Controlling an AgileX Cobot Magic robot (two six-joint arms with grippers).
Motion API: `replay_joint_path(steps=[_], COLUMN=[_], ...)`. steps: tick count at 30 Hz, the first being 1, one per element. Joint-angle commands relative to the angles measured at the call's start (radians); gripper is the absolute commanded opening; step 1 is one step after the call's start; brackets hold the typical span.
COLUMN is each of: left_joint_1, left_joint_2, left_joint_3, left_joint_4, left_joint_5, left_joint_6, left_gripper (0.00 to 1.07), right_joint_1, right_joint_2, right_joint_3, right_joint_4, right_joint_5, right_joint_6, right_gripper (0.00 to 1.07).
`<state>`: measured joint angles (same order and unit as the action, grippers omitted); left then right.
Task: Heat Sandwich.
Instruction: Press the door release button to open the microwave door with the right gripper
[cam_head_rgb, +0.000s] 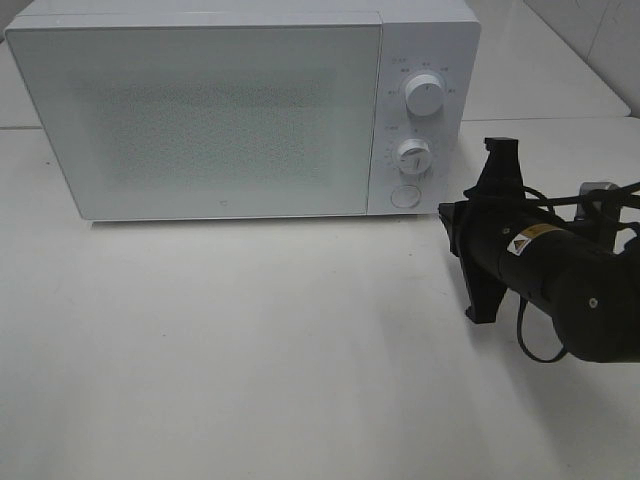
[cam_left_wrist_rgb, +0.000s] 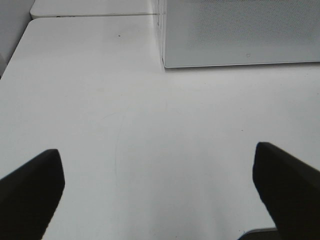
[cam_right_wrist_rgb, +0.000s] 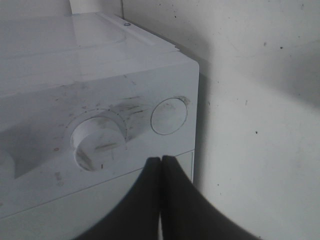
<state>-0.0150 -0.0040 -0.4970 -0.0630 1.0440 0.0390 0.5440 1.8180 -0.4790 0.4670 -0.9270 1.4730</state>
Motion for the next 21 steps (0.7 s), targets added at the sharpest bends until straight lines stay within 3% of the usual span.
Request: replay_joint_path(steps=[1,21], left_joint_1=[0.003,0.003], left_joint_2=[-0.021,-0.021], left_joint_3=[0.002,0.002], left_joint_4=[0.004,0.004], left_joint_5=[-0.008,-0.008], left_joint_6=[-0.003,-0.003], left_gripper=[0.97,0.97], right_joint_1=[-0.010,-0.010], right_joint_2=[0.036,0.200], right_joint_3=[-0.029,-0.215], right_joint_4=[-0.019,-0.037], right_joint_5=[0.015,0.055], right_joint_6=[-0.001,0.009], right_gripper=[0.00,0.00])
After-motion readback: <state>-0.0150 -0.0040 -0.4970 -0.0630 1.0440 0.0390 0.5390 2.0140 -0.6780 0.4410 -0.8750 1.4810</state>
